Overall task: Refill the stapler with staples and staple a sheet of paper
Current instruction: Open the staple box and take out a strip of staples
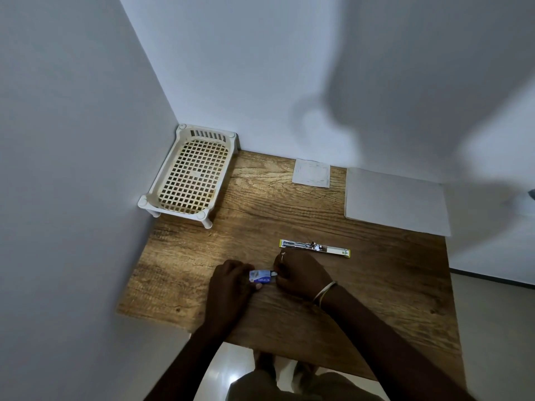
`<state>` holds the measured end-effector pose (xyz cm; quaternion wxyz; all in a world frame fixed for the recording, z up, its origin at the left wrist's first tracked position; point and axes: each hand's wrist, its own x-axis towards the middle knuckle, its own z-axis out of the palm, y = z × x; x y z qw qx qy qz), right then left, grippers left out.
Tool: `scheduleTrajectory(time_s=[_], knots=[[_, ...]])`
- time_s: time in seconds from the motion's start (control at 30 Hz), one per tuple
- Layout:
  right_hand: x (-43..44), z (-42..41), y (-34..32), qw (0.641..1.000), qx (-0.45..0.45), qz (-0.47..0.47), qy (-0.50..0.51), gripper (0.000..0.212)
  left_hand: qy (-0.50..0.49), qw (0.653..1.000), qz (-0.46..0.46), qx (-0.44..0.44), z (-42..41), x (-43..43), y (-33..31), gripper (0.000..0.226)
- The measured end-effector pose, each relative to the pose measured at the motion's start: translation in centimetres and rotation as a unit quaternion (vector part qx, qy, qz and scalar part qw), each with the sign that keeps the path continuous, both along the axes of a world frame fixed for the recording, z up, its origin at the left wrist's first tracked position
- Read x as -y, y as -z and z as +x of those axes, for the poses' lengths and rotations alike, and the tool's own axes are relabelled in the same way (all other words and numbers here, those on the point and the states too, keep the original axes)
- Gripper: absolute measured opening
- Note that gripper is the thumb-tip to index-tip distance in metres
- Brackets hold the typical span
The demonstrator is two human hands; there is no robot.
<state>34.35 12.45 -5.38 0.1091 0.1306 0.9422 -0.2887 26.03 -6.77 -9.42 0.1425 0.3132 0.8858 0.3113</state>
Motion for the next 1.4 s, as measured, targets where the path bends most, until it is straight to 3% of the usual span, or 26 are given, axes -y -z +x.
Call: scheduleTrajectory(time_s=[0.2, 0.47, 1.0, 1.4], knots=[[0.3, 0.4, 0.5, 0.999, 0.000, -0.016, 0.030, 0.014, 0.022, 0.999, -0.032, -0.025, -0.4, 0.0, -0.4, 0.046], [0.3, 0.7, 1.2, 0.998, -0.006, -0.032, 0.054, 0.012, 0.178, 0.977, -0.068, -0.093, 0.2, -1.2, -1.0, 0.041], [0.0, 1.5, 2.0, 0.995, -0.003, -0.064, 0.077, 0.016, 0.222, 0.955, -0.119, -0.154, 0.5, -1.8, -1.6, 0.036], [-0.2, 1.7, 1.8, 0.999, 0.005, 0.022, 0.023, 0.006, 0.235, 0.953, -0.130, -0.141, 0.9, -2.0, -2.2, 0.037]])
